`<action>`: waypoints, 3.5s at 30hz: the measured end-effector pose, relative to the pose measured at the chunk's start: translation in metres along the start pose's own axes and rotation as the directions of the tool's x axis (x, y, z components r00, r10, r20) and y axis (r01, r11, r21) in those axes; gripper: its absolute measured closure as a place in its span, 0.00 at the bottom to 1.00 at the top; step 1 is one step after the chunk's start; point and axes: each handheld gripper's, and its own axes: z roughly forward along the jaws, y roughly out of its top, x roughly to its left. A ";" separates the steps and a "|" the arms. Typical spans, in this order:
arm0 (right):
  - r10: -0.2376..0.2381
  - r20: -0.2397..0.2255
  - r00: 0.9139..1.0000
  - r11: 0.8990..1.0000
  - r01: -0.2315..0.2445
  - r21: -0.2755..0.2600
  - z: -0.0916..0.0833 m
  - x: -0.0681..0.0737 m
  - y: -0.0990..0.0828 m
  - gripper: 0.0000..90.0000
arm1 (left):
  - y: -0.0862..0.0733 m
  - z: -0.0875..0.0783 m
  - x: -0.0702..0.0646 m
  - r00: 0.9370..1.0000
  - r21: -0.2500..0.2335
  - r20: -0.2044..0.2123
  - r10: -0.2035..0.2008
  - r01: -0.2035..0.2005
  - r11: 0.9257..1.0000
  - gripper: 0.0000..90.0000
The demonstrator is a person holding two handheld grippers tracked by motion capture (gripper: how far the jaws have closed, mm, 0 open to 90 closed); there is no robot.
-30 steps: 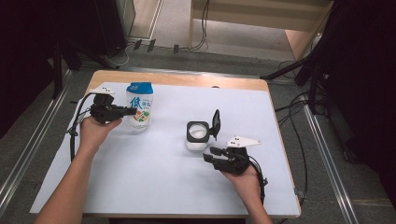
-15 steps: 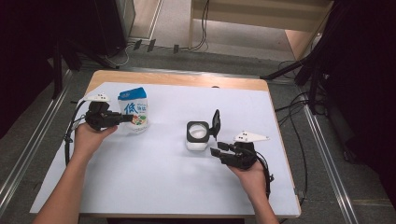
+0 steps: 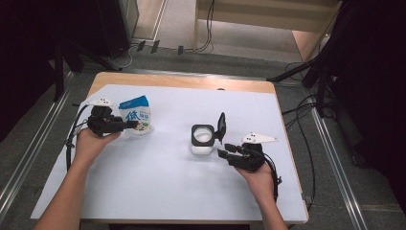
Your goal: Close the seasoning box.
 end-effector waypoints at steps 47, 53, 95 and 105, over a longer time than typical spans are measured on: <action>0.076 0.004 0.997 0.995 -0.075 -0.066 0.007 -0.033 0.060 1.00 | -0.023 -0.025 -0.012 0.999 0.077 0.014 -0.039 0.038 0.996 0.34; 0.060 -0.006 0.998 0.996 -0.060 -0.069 0.011 -0.028 0.066 1.00 | -0.027 -0.032 -0.014 0.998 0.063 0.019 -0.053 0.052 0.997 0.34; 0.024 -0.050 0.998 0.999 -0.026 -0.044 0.033 -0.019 0.073 1.00 | -0.042 -0.035 -0.019 0.999 0.071 -0.008 -0.036 0.036 0.997 0.35; 0.002 0.011 1.000 0.998 -0.001 -0.059 0.022 -0.026 0.071 0.78 | -0.042 -0.032 -0.022 0.999 0.083 -0.016 -0.028 0.029 0.996 0.35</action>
